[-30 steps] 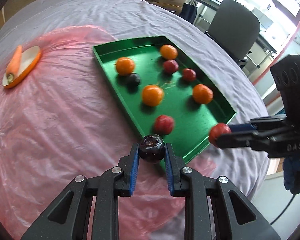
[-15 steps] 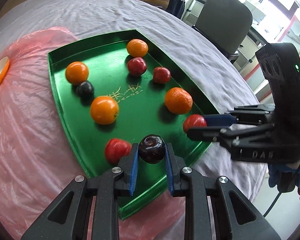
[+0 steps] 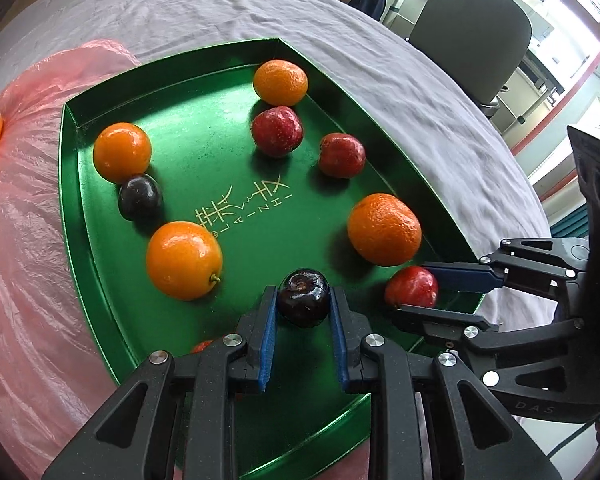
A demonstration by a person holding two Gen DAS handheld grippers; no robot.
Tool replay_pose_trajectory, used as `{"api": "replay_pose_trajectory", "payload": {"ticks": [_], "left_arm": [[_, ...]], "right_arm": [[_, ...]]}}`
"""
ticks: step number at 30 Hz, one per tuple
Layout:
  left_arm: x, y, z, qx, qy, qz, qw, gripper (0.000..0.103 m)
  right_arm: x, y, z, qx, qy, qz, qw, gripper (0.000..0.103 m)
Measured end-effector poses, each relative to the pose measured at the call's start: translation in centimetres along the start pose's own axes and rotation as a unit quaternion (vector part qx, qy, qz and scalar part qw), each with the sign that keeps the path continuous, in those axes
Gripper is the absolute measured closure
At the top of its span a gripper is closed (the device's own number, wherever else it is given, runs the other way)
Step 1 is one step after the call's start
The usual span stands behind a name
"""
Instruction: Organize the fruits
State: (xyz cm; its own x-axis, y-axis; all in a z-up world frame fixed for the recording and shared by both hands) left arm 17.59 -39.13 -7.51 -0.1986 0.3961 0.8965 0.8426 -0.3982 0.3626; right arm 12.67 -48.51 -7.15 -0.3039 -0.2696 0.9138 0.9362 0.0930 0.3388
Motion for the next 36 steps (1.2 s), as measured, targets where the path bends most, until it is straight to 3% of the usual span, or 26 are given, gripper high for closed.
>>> {"api": "replay_pose_trajectory", "payload": {"ticks": [8, 10, 11, 13, 17, 23, 36], "left_arm": [[-0.2, 0.5, 0.0, -0.005, 0.012, -0.009, 0.9999, 0.081], [0.0, 0.6, 0.0, -0.007, 0.01, -0.014, 0.9998, 0.081], [0.2, 0.6, 0.0, -0.009, 0.009, -0.017, 0.9998, 0.081], [1.0, 0.5, 0.1, -0.013, 0.006, -0.03, 0.9994, 0.07], [2.6, 0.3, -0.2, -0.02, 0.002, -0.053, 0.9984, 0.069], [5.3, -0.5, 0.4, -0.03, 0.006, -0.088, 0.9956, 0.066], [11.2, -5.0, 6.6, 0.001, 0.045, -0.132, 0.9903, 0.055]], "right_arm": [[-0.3, 0.0, -0.4, -0.009, -0.004, -0.006, 1.0, 0.054], [-0.4, 0.1, -0.4, -0.011, -0.007, -0.008, 1.0, 0.05], [-0.4, 0.1, -0.4, -0.011, -0.009, -0.011, 1.0, 0.044], [-0.3, 0.1, -0.4, -0.013, -0.011, -0.015, 1.0, 0.033], [0.1, 0.1, -0.2, -0.015, -0.028, -0.024, 0.999, 0.01], [1.5, -0.4, 0.5, -0.023, -0.054, -0.046, 0.997, 0.0], [4.7, -0.9, 4.6, -0.046, -0.087, -0.127, 0.987, 0.0]]}}
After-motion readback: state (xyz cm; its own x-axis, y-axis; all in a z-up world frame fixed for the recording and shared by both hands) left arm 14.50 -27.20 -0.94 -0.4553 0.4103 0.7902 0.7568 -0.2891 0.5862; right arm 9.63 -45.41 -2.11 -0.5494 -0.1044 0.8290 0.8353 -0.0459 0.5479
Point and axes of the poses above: each gripper's, at about its wrist camera, not at the fingertips, and x roughly against the way its jaws point, z to its left, y to its top, the point moved 2 cm from there along -x, roughly the way its jaws point, and after that the axes turned 4 degrees about x, right-handed, at the moved point
